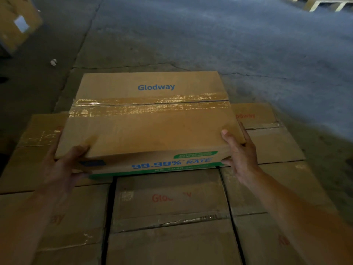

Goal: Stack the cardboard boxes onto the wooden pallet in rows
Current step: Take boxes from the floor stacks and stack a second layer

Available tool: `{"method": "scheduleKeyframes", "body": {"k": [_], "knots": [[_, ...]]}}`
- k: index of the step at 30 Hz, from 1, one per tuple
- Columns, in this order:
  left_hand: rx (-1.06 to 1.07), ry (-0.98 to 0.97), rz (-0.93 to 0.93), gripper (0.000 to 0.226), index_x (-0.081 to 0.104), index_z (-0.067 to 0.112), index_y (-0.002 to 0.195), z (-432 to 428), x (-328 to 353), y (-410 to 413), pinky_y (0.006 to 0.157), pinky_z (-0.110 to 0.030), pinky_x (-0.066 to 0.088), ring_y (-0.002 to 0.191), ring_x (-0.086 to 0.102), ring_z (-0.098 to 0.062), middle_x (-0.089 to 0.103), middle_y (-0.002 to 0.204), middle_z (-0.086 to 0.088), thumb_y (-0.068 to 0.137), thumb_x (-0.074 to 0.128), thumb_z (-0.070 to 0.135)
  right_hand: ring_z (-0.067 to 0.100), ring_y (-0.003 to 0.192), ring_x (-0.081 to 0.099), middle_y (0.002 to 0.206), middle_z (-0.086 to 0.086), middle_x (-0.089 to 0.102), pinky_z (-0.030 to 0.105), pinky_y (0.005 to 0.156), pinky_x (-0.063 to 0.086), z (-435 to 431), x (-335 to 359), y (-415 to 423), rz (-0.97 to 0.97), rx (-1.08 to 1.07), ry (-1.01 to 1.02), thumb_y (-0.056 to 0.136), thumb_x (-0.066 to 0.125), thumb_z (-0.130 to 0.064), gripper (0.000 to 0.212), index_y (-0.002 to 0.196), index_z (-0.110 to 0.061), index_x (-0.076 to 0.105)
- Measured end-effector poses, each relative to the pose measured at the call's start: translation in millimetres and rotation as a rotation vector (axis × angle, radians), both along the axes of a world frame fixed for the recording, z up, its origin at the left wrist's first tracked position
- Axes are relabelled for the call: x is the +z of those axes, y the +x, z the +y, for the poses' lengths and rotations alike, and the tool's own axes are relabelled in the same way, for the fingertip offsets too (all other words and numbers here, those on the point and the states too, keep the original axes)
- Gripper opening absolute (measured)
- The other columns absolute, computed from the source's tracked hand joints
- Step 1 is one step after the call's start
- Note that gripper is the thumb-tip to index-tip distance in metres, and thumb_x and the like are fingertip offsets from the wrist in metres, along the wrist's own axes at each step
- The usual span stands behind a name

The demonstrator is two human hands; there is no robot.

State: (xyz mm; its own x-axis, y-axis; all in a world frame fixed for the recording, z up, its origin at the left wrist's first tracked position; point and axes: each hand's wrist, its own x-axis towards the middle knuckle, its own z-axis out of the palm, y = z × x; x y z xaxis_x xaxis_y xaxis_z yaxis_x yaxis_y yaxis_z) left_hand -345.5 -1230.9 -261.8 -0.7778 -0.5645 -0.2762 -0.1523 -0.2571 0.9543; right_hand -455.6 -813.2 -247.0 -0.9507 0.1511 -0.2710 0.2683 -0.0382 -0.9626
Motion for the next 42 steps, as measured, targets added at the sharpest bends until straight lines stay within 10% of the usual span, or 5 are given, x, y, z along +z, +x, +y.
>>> {"method": "scheduleKeyframes", "body": {"k": [8, 12, 17, 30, 42], "knots": [[0.007, -0.126, -0.07, 0.058, 0.055, 0.056, 0.126, 16, 15, 5, 0.055, -0.038, 0.059, 0.095, 0.073, -0.013, 0.072, 0.11, 0.015, 0.079, 0.082, 0.037, 0.007, 0.092, 0.072, 0.11, -0.018, 0.074, 0.042, 0.068, 0.058, -1, 9, 0, -0.042, 0.036, 0.034, 0.079, 0.079, -0.047, 0.063, 0.136, -0.053, 0.053], [0.087, -0.516, -0.186, 0.069, 0.055, 0.026, 0.134, 30, 43, 12, 0.089, -0.041, 0.045, 0.112, 0.059, -0.021, 0.063, 0.115, 0.008, 0.074, 0.079, 0.052, -0.003, 0.069, 0.07, 0.098, -0.021, 0.074, 0.017, 0.042, 0.048, 3, 30, 8, -0.096, 0.105, 0.141, 0.083, 0.074, -0.052, 0.027, 0.107, -0.054, 0.06], [0.087, -0.838, -0.477, 0.076, 0.045, 0.009, 0.143, 67, 92, 34, 0.093, -0.048, 0.042, 0.122, 0.052, -0.042, 0.055, 0.137, -0.021, 0.085, 0.072, 0.05, 0.025, 0.125, 0.058, 0.146, 0.0, 0.054, 0.039, 0.094, 0.048, 23, 61, 41, -0.086, 0.127, 0.564, 0.09, 0.056, -0.065, 0.074, 0.154, -0.037, 0.032], [-0.194, -1.192, -0.095, 0.058, 0.06, 0.01, 0.135, 245, 397, 130, 0.09, -0.042, 0.051, 0.112, 0.064, -0.037, 0.065, 0.13, -0.016, 0.09, 0.062, 0.048, 0.032, 0.135, 0.044, 0.152, 0.009, 0.045, 0.044, 0.104, 0.041, 132, 375, 159, 0.276, 0.154, 0.937, 0.098, 0.045, -0.058, 0.065, 0.151, -0.021, 0.039], [-0.484, -1.348, 0.339, 0.066, 0.062, 0.01, 0.132, 445, 589, 266, 0.095, -0.046, 0.051, 0.115, 0.063, -0.039, 0.065, 0.129, -0.017, 0.085, 0.052, 0.054, 0.038, 0.129, 0.05, 0.145, 0.017, 0.052, 0.047, 0.106, 0.041, 333, 575, 395, 0.421, -0.283, 1.018, 0.097, 0.052, -0.054, 0.064, 0.144, -0.01, 0.049]]}}
